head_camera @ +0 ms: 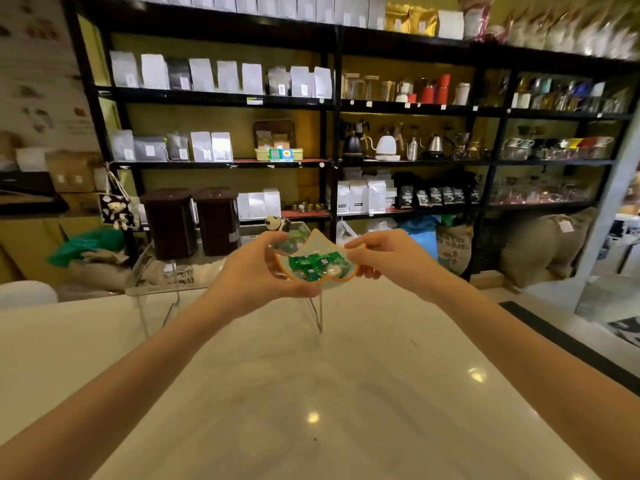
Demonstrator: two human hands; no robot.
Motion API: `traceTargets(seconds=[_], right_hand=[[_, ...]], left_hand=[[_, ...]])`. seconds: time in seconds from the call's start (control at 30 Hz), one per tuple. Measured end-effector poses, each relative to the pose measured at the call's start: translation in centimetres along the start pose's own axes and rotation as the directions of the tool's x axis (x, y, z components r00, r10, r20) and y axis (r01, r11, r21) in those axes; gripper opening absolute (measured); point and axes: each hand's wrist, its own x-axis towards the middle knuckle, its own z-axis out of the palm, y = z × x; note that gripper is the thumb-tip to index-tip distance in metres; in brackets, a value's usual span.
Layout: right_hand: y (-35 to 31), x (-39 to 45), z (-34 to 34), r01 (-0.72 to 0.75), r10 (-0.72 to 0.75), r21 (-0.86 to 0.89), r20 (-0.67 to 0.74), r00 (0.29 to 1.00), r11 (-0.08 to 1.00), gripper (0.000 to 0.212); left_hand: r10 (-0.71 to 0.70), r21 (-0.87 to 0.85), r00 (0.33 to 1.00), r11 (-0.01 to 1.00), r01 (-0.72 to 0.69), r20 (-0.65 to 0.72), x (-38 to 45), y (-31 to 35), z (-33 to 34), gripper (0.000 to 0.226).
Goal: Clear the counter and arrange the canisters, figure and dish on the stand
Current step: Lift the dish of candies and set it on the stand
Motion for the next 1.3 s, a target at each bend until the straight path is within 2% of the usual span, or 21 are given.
traceTargets(seconds=[0.1, 0.23, 0.47, 0.6, 0.73, 0.8, 0.97, 1.17, 1.3], right_hand=[[-0.5, 3.0, 0.7, -0.005, 0.007, 0.07, -0.036, 0.999, 0.998, 0.016], [-0.1, 6.6, 2.3, -0.005, 0.013, 0.156, -0.053, 0.999, 0.988, 0.014], [2.3, 10.8, 4.6, -0.047, 0.054, 0.1, -0.07, 0.996, 0.994, 0.022], [3.5, 11.9, 5.1, -0.085, 0.086, 0.046, -0.008, 0.996, 0.995, 0.021], [4.0, 12.2, 5.2, -0.09, 0.093, -0.066, 0.056, 0.994, 0.994, 0.028], [4.0, 12.3, 5.2, -0.084, 0.088, -0.056, 0.057, 0.995, 0.995, 0.031], [4.3, 12.4, 6.1, -0.089, 0.088, -0.03, -0.01, 0.996, 0.996, 0.04], [4.3, 12.8, 6.3, -0.083, 0.082, -0.071, -0.02, 0.996, 0.994, 0.032], [4.3, 13.3, 6.6, -0.085, 0.08, -0.131, -0.041, 0.996, 0.988, 0.041]], left_hand=[[-0.005, -0.08, 0.998, 0.997, 0.0, -0.057, 2.8, -0.5, -1.5, 0.078], [-0.032, -0.184, 0.998, 0.983, 0.021, -0.058, 6.3, -1.7, -2.5, 0.067], [-0.134, -0.326, 0.991, 0.936, 0.129, 0.009, 11.1, -5.5, -2.0, 0.077], [-0.158, -0.303, 0.981, 0.935, 0.186, 0.116, 12.7, -7.1, -1.2, 0.076], [-0.142, -0.241, 0.968, 0.952, 0.191, 0.209, 13.7, -7.8, -1.0, 0.051], [-0.146, -0.204, 0.957, 0.959, 0.199, 0.25, 14.1, -7.8, -1.2, 0.039], [-0.129, -0.14, 0.933, 0.973, 0.185, 0.337, 14.5, -8.1, -2.0, 0.038], [-0.155, -0.161, 0.936, 0.963, 0.214, 0.315, 14.7, -8.2, -2.4, 0.038], [-0.167, -0.159, 0.942, 0.963, 0.22, 0.291, 14.8, -8.4, -2.4, 0.044]])
